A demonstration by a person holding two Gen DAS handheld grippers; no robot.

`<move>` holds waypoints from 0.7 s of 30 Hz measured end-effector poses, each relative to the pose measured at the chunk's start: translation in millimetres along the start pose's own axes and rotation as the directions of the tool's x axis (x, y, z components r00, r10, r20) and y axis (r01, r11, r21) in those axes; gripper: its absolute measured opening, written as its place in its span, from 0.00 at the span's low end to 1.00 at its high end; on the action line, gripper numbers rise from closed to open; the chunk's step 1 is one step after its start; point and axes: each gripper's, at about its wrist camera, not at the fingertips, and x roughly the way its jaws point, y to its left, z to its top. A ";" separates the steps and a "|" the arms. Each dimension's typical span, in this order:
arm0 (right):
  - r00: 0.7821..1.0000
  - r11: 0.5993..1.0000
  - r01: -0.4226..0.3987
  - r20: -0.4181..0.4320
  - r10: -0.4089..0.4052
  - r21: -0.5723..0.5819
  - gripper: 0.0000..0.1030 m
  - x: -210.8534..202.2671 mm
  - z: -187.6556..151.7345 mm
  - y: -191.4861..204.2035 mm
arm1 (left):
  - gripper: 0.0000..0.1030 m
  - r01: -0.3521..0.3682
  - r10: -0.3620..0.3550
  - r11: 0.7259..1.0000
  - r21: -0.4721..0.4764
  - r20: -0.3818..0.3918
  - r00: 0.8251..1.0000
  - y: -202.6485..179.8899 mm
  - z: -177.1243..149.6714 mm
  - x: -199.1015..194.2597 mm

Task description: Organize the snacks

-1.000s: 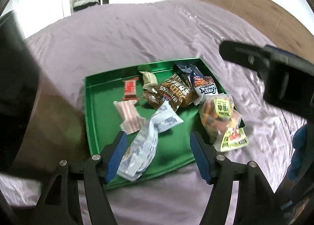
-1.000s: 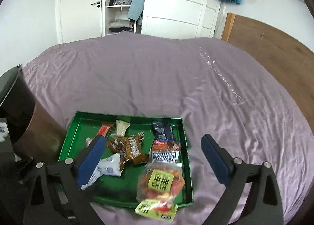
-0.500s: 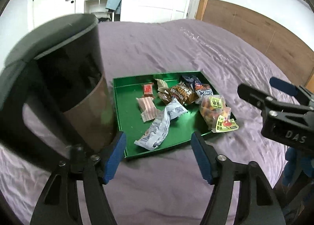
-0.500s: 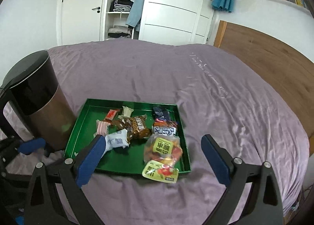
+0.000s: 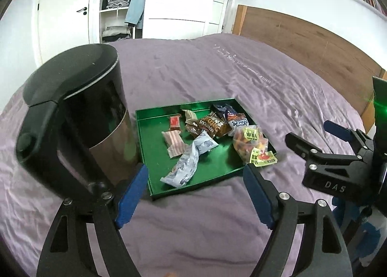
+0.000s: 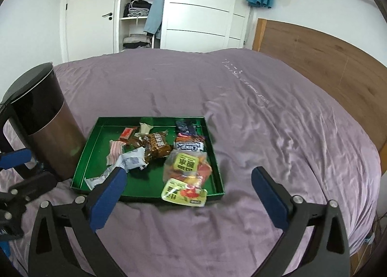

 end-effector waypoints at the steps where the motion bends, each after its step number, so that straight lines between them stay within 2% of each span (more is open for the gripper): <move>1: 1.000 1.000 -0.002 -0.001 0.002 0.005 1.00 -2.3 -2.4 -1.5 | 0.74 -0.005 0.005 1.000 0.000 0.003 1.000 0.0 -1.6 -3.3; 2: 1.000 1.000 -0.007 -0.004 0.007 0.010 1.00 -5.8 -5.7 -2.3 | 0.78 -0.019 0.019 1.000 0.001 0.010 1.000 0.6 -3.5 -8.7; 3: 1.000 1.000 -0.013 -0.007 0.013 0.011 1.00 -9.0 -8.7 -1.4 | 0.87 -0.036 0.036 0.999 0.000 0.019 0.999 1.0 -5.7 -13.1; 4: 1.000 1.000 -0.021 -0.008 0.021 0.008 1.00 -12.8 -12.3 0.8 | 0.90 -0.066 0.066 0.998 0.000 0.037 0.997 2.3 -9.5 -20.4; 8: 0.998 0.998 -0.063 -0.018 0.063 0.007 1.00 -26.2 -27.2 16.4 | 0.91 -0.131 0.130 0.991 0.000 0.081 0.988 8.2 -25.8 -42.1; 12: 0.992 0.992 -0.125 -0.032 0.126 0.034 1.00 -41.3 -46.6 42.1 | 0.91 -0.152 0.151 0.988 0.001 0.090 0.984 19.4 -46.2 -58.1; 18: 0.984 0.984 -0.173 -0.038 0.174 0.046 1.00 -60.2 -69.5 76.8 | 0.90 -0.188 0.188 0.981 -0.042 0.009 0.982 46.2 -71.6 -61.2; 21: 0.982 0.983 -0.181 -0.042 0.183 0.043 1.00 -66.5 -78.3 89.0 | 0.90 -0.210 0.210 0.977 -0.031 -0.017 0.978 58.0 -81.6 -62.9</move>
